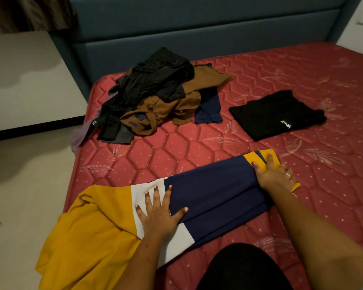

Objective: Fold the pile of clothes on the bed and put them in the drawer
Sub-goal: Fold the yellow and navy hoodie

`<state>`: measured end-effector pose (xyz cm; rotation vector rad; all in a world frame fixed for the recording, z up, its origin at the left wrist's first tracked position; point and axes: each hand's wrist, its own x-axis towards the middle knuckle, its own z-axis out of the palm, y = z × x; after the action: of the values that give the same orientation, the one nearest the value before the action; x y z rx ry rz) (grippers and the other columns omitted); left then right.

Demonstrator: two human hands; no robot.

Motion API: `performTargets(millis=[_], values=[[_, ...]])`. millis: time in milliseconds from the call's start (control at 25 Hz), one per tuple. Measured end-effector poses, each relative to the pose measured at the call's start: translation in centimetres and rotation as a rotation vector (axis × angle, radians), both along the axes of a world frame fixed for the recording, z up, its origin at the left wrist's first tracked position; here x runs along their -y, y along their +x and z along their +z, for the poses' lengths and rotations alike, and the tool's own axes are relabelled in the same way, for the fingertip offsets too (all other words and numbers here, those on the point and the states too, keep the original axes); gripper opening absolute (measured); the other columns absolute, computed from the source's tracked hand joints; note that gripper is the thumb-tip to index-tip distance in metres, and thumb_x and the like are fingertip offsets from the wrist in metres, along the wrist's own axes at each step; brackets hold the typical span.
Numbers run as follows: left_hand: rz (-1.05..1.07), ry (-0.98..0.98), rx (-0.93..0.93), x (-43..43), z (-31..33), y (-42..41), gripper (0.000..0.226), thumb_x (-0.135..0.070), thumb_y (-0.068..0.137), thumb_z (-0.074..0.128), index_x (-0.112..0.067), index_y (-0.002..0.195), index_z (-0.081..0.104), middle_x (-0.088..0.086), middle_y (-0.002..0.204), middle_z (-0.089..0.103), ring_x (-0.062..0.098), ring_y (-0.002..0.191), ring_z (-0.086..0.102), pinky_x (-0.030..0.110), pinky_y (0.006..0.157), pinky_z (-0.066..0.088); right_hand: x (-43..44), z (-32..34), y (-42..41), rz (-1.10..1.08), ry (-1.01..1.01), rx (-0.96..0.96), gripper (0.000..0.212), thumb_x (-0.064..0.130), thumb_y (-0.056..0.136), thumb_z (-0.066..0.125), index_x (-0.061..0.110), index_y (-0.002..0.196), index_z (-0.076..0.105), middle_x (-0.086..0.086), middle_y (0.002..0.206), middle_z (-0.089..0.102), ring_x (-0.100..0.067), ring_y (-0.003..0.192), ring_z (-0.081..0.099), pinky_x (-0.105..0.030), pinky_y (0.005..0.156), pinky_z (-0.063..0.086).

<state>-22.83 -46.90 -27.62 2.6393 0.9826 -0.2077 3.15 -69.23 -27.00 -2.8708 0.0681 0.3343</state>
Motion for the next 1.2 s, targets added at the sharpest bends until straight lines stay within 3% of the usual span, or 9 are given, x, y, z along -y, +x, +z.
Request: performTargets(millis=[120, 240, 400, 600, 680, 760, 960, 1080, 1200], values=[[-0.001, -0.009, -0.012, 0.0, 0.2, 0.1, 0.094, -0.091, 0.067, 0.007, -0.047, 0.149, -0.007, -0.003, 0.161, -0.012, 0.026, 0.146, -0.018, 0.061, 0.111, -0.011, 0.1, 0.9, 0.7, -0.114, 0.098, -0.013, 0.097, 0.075, 0.080, 0.046, 0.017, 0.152, 0.016, -0.022, 0.147, 0.034, -0.042, 0.133, 0.034, -0.052, 0.108, 0.029], [0.001, -0.035, -0.037, 0.0, 0.5, 0.0, 0.084, -0.082, 0.080, 0.025, -0.045, 0.150, -0.005, -0.002, 0.161, -0.012, 0.025, 0.146, -0.018, 0.060, 0.111, -0.010, -0.4, 2.9, 1.6, -0.146, 0.350, -0.172, 0.083, 0.047, 0.083, 0.068, -0.001, 0.142, 0.035, -0.025, 0.143, 0.041, -0.039, 0.130, 0.042, -0.045, 0.104, 0.038], [-0.004, -0.145, -0.109, -1.0, 2.2, 0.9, 0.079, -0.065, 0.089, 0.042, -0.038, 0.152, 0.003, 0.000, 0.162, -0.007, 0.025, 0.148, -0.008, 0.058, 0.113, -0.001, -3.4, 7.4, -1.0, 0.004, 0.462, -0.112, 0.054, 0.028, 0.083, 0.068, 0.010, 0.132, 0.051, -0.020, 0.129, 0.057, -0.035, 0.117, 0.055, -0.038, 0.092, 0.046], [0.259, -0.702, 0.511, 0.0, 4.9, 0.8, 0.041, -0.025, 0.099, 0.049, -0.022, 0.139, 0.041, 0.006, 0.142, 0.049, 0.022, 0.126, 0.048, 0.032, 0.102, 0.038, -10.7, 10.9, -10.6, 0.431, 0.196, 0.024, 0.080, 0.029, 0.084, 0.062, 0.035, 0.149, 0.017, -0.011, 0.129, 0.055, -0.034, 0.113, 0.058, -0.039, 0.088, 0.047], [0.435, -1.023, 0.637, 0.7, 5.3, 0.2, 0.029, -0.026, 0.104, 0.038, -0.035, 0.131, 0.036, 0.001, 0.116, 0.061, 0.019, 0.102, 0.059, 0.032, 0.086, 0.046, -13.0, 9.9, -15.0, 0.629, 0.159, -0.036, 0.079, 0.027, 0.087, 0.058, 0.039, 0.150, 0.011, -0.012, 0.130, 0.054, -0.035, 0.114, 0.056, -0.041, 0.088, 0.047], [0.481, -1.126, 0.654, 0.6, 4.8, -0.6, 0.030, -0.031, 0.105, 0.033, -0.042, 0.132, 0.029, -0.003, 0.109, 0.062, 0.019, 0.098, 0.061, 0.033, 0.085, 0.048, -13.9, 8.3, -17.9, 0.728, 0.171, -0.159, 0.072, 0.027, 0.089, 0.055, 0.039, 0.149, 0.018, -0.012, 0.132, 0.053, -0.035, 0.117, 0.054, -0.041, 0.087, 0.046], [0.293, -0.981, 0.523, 0.2, 4.0, 0.3, 0.030, -0.033, 0.102, 0.041, -0.038, 0.132, 0.042, -0.002, 0.125, 0.057, 0.016, 0.109, 0.059, 0.028, 0.087, 0.050, -12.4, 6.2, -16.0, 0.514, 0.313, 0.021, 0.044, 0.032, 0.095, 0.048, 0.028, 0.139, 0.045, -0.001, 0.133, 0.056, -0.026, 0.122, 0.049, -0.039, 0.091, 0.046], [0.204, -0.923, 0.423, 0.5, 3.7, 2.0, 0.030, -0.039, 0.087, 0.061, -0.046, 0.115, 0.056, -0.007, 0.132, 0.057, 0.020, 0.123, 0.054, 0.036, 0.103, 0.044, -11.7, 4.9, -14.7, 0.541, 0.155, 0.128, 0.047, 0.034, 0.099, 0.042, 0.030, 0.145, 0.037, 0.003, 0.151, 0.035, -0.023, 0.138, 0.029, -0.041, 0.107, 0.031], [0.204, -0.692, 0.352, 1.1, 3.7, 2.5, 0.046, -0.011, 0.085, 0.065, -0.026, 0.128, 0.059, -0.001, 0.132, 0.059, 0.020, 0.121, 0.054, 0.023, 0.098, 0.042, -12.8, 3.5, -15.4, 0.681, 0.097, 0.027, 0.048, 0.040, 0.102, 0.030, 0.038, 0.150, 0.023, 0.006, 0.160, 0.012, -0.019, 0.148, 0.005, -0.049, 0.117, 0.006]])
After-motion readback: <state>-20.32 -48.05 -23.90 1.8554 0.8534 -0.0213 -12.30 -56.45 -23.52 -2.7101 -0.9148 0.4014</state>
